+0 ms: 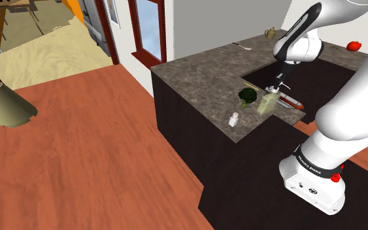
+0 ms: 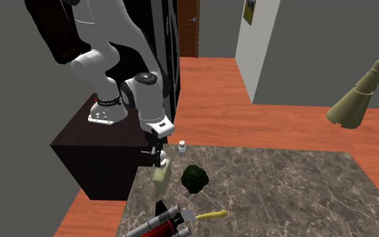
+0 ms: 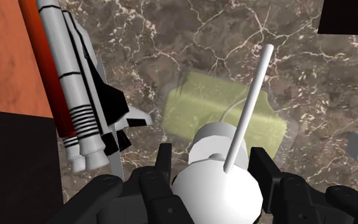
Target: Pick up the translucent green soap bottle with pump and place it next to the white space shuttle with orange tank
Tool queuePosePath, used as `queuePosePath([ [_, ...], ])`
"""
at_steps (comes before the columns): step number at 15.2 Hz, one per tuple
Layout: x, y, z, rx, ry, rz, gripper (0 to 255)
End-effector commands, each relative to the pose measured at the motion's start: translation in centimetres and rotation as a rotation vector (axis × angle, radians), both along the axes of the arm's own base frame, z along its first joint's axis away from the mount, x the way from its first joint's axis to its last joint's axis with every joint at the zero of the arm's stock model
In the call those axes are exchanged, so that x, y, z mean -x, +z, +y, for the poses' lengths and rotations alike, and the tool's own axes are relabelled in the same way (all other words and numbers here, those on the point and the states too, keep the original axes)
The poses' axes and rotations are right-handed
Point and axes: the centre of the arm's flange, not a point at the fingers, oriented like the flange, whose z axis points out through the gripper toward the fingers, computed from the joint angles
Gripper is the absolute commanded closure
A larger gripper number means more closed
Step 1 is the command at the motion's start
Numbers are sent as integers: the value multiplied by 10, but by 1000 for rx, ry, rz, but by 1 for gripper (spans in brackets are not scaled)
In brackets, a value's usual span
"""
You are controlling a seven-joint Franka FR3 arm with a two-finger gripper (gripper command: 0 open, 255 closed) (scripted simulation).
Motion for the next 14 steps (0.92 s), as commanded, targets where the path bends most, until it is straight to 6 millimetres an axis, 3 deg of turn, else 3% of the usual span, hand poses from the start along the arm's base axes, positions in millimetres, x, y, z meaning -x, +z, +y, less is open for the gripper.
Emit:
queuePosePath([
  [1, 0, -12, 0, 1, 0, -1, 255],
  [6, 0, -38, 0, 1, 0, -1, 255],
  [14, 0, -40, 0, 1, 0, -1, 255],
])
